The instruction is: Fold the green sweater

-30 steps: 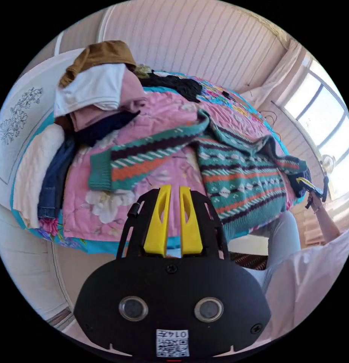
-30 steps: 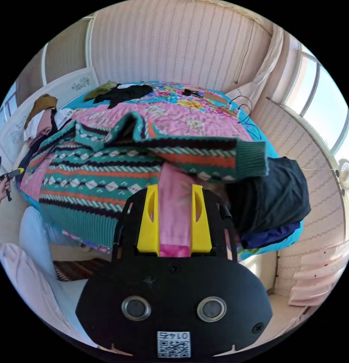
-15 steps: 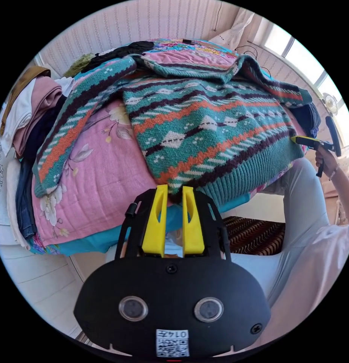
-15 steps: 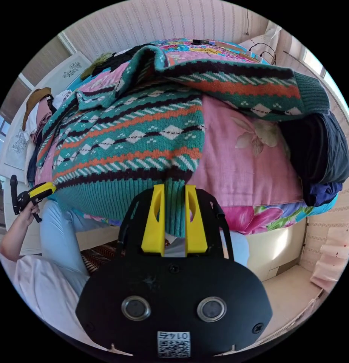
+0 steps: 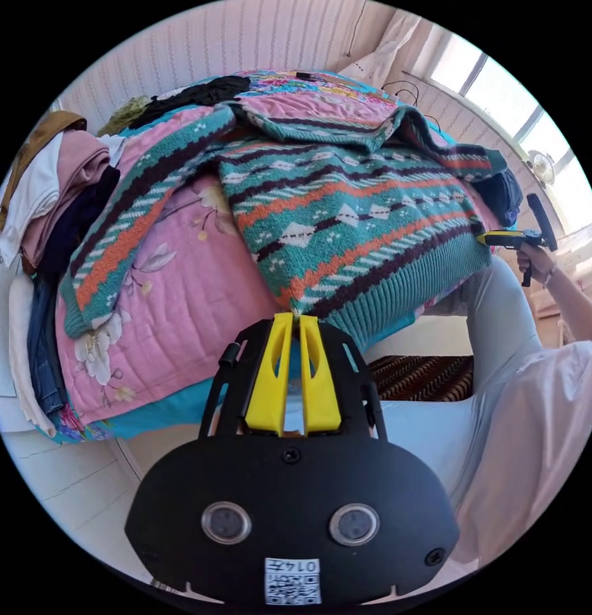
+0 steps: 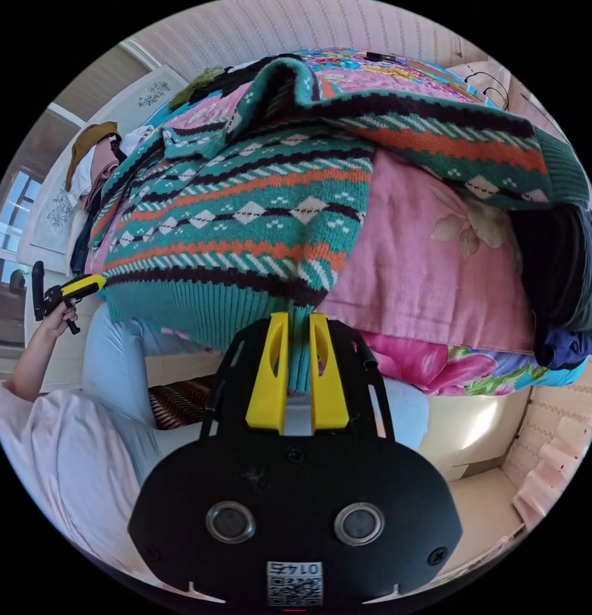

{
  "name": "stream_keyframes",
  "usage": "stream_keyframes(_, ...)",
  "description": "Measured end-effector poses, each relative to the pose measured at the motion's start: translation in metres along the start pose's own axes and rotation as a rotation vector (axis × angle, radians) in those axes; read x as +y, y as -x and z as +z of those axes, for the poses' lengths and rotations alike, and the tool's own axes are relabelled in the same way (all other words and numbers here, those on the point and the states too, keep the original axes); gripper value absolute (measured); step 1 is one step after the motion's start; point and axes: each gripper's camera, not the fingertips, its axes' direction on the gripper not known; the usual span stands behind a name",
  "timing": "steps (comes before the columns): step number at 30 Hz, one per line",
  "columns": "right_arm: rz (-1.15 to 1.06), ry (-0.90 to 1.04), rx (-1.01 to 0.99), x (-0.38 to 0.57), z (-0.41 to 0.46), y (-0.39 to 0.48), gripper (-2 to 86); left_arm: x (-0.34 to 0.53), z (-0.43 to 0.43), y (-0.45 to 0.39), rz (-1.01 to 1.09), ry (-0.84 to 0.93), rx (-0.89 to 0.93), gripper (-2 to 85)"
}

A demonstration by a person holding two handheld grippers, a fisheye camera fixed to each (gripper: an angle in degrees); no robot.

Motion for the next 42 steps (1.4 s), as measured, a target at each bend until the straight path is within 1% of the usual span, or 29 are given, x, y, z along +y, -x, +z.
stream_keyframes(4, -0.036, 0.006, 0.083, -0.008, -0.017, -0.004, 8.6, -0.008, -0.012, 0.018, -0.069, -0.03, 0.103, 0.5)
stream_keyframes(7, -0.056, -0.071, 0.103, -0.017, -0.038, -0.01, 9.0, -0.017, -0.042, 0.032, -0.066, -0.149, 0.103, 0.8)
stream_keyframes(9, -0.091, -0.204, 0.032, -0.033, -0.056, -0.012, 9.2, -0.042, -0.058, 0.039, -0.052, -0.203, 0.069, 1.7)
stream_keyframes(12, -0.145, -0.342, -0.077, -0.068, -0.065, -0.008, 10.7, -0.09, -0.058, 0.047, -0.079, -0.292, 0.064, 4.7)
stream_keyframes(15, -0.098, -0.384, -0.195, -0.115, -0.052, -0.008, 13.4, -0.145, -0.041, 0.051, -0.145, -0.381, 0.114, 6.3)
stream_keyframes(17, -0.057, -0.379, -0.211, -0.14, -0.04, -0.008, 13.5, -0.18, -0.022, 0.048, -0.168, -0.367, 0.119, 7.1)
stream_keyframes(19, 0.005, -0.355, -0.196, -0.161, -0.027, -0.013, 12.8, -0.212, 0.0, 0.045, -0.187, -0.322, 0.12, 7.7)
stream_keyframes(20, 0.048, -0.327, -0.221, -0.172, -0.02, -0.018, 11.6, -0.23, 0.016, 0.045, -0.207, -0.284, 0.142, 8.0)
stream_keyframes(21, 0.069, -0.296, -0.285, -0.181, -0.016, -0.024, 8.6, -0.245, 0.03, 0.047, -0.238, -0.242, 0.206, 8.3)
stream_keyframes(23, 0.042, -0.276, -0.418, -0.189, -0.02, -0.031, 5.4, -0.262, 0.042, 0.054, -0.301, -0.213, 0.325, 7.5)
stream_keyframes(25, -0.029, -0.333, -0.406, -0.195, -0.036, -0.031, 3.7, -0.271, 0.034, 0.055, -0.238, -0.3, 0.346, 5.3)
stream_keyframes(27, -0.161, -0.431, -0.326, -0.209, -0.066, -0.028, 2.7, -0.288, 0.015, 0.054, -0.171, -0.437, 0.287, 4.8)
stream_keyframes(30, -0.221, -0.534, -0.26, -0.247, -0.095, -0.034, 2.6, -0.33, -0.001, 0.056, -0.188, -0.55, 0.216, 5.0)
stream_keyframes(31, -0.226, -0.527, -0.229, -0.257, -0.095, -0.036, 2.6, -0.341, -0.002, 0.056, -0.195, -0.551, 0.195, 5.2)
stream_keyframes(32, -0.214, -0.469, -0.174, -0.279, -0.09, -0.042, 2.8, -0.365, 0.002, 0.056, -0.193, -0.521, 0.165, 5.7)
stream_keyframes(33, -0.168, -0.361, -0.154, -0.299, -0.081, -0.051, 3.3, -0.386, 0.012, 0.056, -0.198, -0.451, 0.174, 6.0)
stream_keyframes(35, -0.139, -0.237, -0.171, -0.314, -0.075, -0.062, 4.3, -0.409, 0.026, 0.056, -0.206, -0.338, 0.197, 6.5)
stream_keyframes(36, -0.158, -0.244, -0.141, -0.312, -0.079, -0.064, 5.1, -0.416, 0.027, 0.053, -0.189, -0.322, 0.204, 6.6)
stream_keyframes(38, -0.208, -0.293, -0.122, -0.299, -0.091, -0.066, 6.9, -0.414, 0.021, 0.048, -0.141, -0.365, 0.228, 6.6)
stream_keyframes(40, -0.244, -0.367, -0.126, -0.274, -0.107, -0.071, 8.2, -0.401, 0.011, 0.042, -0.093, -0.421, 0.24, 6.3)
stream_keyframes(42, -0.284, -0.442, -0.125, -0.226, -0.126, -0.077, 9.9, -0.371, -0.004, 0.033, -0.029, -0.45, 0.206, 6.0)
